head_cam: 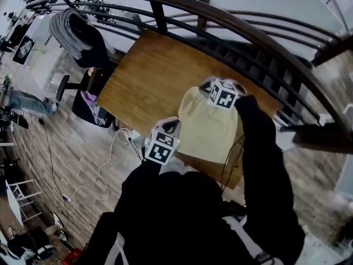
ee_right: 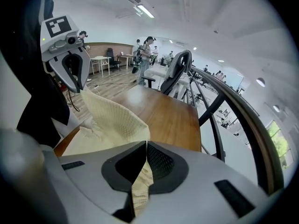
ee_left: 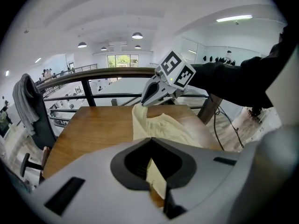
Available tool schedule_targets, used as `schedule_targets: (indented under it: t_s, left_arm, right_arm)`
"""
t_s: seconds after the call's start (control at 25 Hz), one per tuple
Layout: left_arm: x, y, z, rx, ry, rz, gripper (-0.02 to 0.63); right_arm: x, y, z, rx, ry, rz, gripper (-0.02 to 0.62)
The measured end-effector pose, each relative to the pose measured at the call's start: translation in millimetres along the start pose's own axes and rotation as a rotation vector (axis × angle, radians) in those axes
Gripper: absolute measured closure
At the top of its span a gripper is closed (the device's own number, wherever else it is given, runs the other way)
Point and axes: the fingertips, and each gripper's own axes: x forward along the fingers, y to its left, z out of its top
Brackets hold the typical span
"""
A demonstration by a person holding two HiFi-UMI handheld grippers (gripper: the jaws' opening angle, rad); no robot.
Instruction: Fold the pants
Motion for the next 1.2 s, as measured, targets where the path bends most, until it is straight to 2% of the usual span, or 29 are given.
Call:
schedule_targets:
  t_s: [0.12, 0.52, 0.68, 0.88, 1.08, 1.2]
  left_arm:
    - [1, -25, 6, 0.012, -0.008, -0.031, 0.601]
    - [13, -99, 21, 0.011, -0.018, -0.141, 0.601]
    - [26, -125, 25, -0.018, -0.013, -0.195, 0.601]
    - [41, -150, 29, -0.051, -0.005, -0.246, 0.601]
    - [54, -182, 34, -0.13, 0.006, -0.323, 0.601]
    - [66, -197, 39, -0.15, -0.003, -0.342, 0.601]
  right_arm:
    - [-8, 2, -16, 0.004, 0.022, -0.012, 0.586]
    - [-35, 1, -46, 0.015, 0.001, -0.057, 0.586]
    - [-39, 4, -55, 0.009, -0.034, -0.048, 0.586]
    - [-40, 6, -85, 0.021, 0.013, -0.065, 0.586]
    - [-48, 10, -105, 0.027, 0.013, -0.075, 0.586]
    - [-47, 11, -119, 0.038, 0.012, -0.075, 0.586]
